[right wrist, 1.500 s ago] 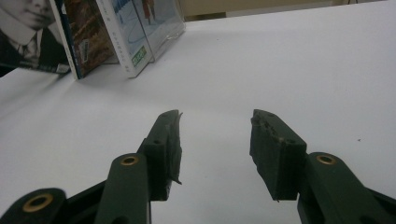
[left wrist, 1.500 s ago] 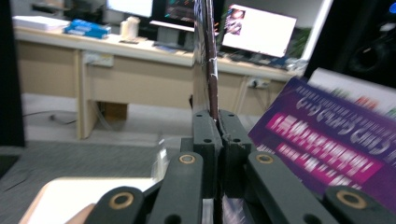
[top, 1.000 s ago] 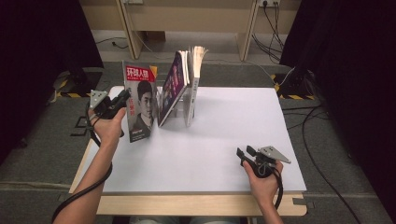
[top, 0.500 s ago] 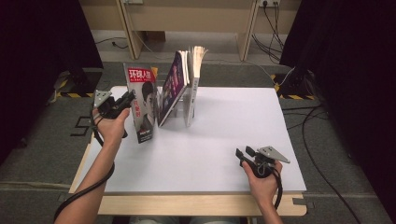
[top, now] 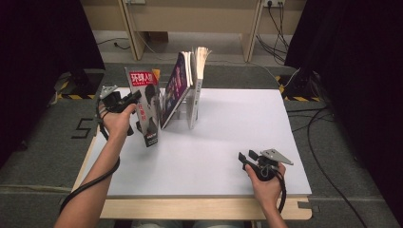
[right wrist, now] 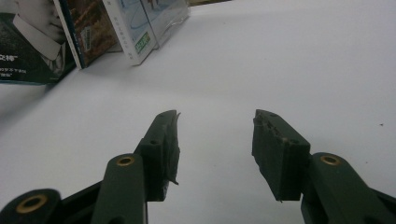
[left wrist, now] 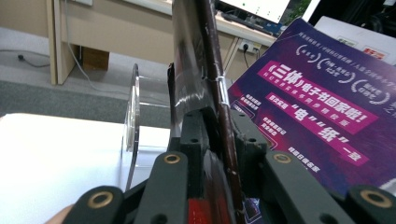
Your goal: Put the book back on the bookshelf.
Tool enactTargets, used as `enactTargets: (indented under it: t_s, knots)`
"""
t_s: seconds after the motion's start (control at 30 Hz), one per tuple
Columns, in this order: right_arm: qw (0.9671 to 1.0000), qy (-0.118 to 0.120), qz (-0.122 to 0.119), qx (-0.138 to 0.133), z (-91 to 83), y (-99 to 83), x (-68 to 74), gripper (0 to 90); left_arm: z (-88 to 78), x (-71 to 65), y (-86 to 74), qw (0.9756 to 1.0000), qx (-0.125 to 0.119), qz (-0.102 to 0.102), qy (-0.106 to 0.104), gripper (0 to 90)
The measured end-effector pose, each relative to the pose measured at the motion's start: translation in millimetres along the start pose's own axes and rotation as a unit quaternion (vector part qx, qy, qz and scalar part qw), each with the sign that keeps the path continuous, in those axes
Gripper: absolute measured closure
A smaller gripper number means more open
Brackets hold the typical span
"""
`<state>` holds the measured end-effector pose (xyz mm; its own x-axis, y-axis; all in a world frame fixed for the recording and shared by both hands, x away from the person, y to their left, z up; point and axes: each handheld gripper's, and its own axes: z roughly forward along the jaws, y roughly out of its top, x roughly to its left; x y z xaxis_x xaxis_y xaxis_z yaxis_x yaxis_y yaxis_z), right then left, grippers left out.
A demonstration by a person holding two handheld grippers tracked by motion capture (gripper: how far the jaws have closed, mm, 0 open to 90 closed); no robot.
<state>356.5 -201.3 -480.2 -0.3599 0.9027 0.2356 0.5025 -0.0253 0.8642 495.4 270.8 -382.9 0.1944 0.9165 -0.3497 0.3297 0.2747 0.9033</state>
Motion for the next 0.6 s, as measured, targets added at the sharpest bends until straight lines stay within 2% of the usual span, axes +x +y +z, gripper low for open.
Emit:
enactTargets:
  t_s: [0.13,0.23,0.33,0.4,0.5,0.6]
  knots:
    - [1.0000,0.002,0.002,0.008,1.4,-0.5,-0.1,50.1,5.6,0.1,1.9,0.9997,0.018,-0.015,0.010,79.1]
    - [0.9998,0.005,0.002,0.018,3.5,-1.4,-1.0,49.9,7.2,2.1,4.6,0.9989,0.029,-0.037,0.004,85.7]
    - [0.9997,0.007,0.003,0.023,4.5,-1.9,-1.0,49.8,4.2,-0.6,8.2,0.9996,0.019,-0.018,0.006,86.4]
    - [0.9997,0.008,0.003,0.024,4.0,-1.9,-0.7,49.9,-0.4,-6.6,12.3,0.9999,0.008,0.013,0.003,86.5]
    - [0.9997,0.007,0.004,0.022,3.7,-1.7,-1.9,49.9,-4.8,-15.2,19.1,0.9994,-0.005,0.034,-0.007,86.5]
    - [0.9998,0.007,0.003,0.020,3.3,-1.1,-1.8,49.9,-7.4,-21.1,25.5,0.9981,-0.017,0.059,-0.006,86.6]
